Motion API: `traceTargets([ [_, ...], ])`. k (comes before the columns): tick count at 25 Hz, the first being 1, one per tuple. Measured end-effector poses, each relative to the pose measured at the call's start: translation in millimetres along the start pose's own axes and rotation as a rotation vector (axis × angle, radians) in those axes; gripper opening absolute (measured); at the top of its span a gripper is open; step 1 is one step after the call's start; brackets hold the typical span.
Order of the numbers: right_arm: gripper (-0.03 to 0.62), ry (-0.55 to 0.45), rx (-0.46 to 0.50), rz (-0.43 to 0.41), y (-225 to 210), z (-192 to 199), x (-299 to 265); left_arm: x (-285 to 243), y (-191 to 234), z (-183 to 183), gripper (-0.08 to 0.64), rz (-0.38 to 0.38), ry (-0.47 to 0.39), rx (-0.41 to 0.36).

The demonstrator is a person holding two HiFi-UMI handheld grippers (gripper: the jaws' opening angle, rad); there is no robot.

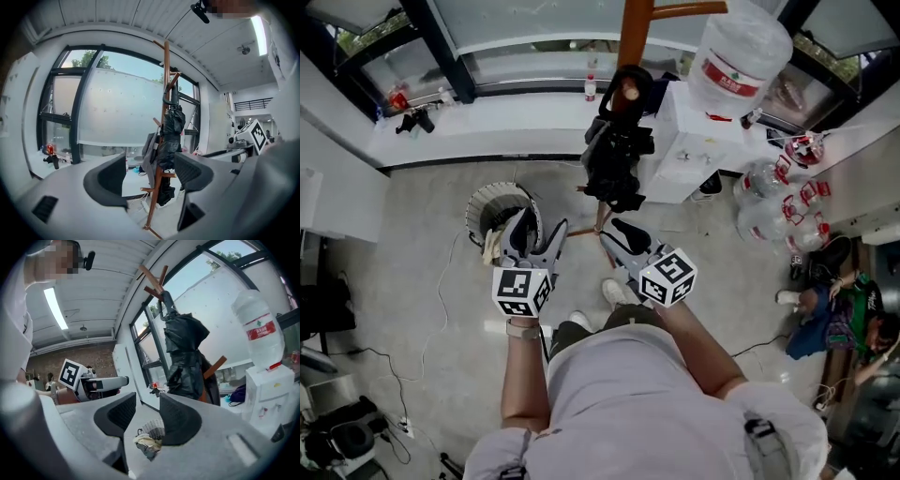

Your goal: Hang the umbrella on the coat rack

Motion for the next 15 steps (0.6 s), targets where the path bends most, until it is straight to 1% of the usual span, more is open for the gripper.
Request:
traceTargets([
  [8,0.160,0.035,0.059,-0.153,25,-7,-46,54,31,13,0.290,-0.153,-0.018,0.040],
  [15,0.160,0.065,0.112,-0.278,42,-16,-81,92,41,25,0.284,-0.269,-0.020,0.077],
])
Point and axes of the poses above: the fingertips, and each gripper's own axes: x backward along the fingers, y to its left, z out of its underside, the point moved 10 cm from there along x, backward along the fingers, and after that the axes turned 4 degrees about z, right-handed, at the moved point
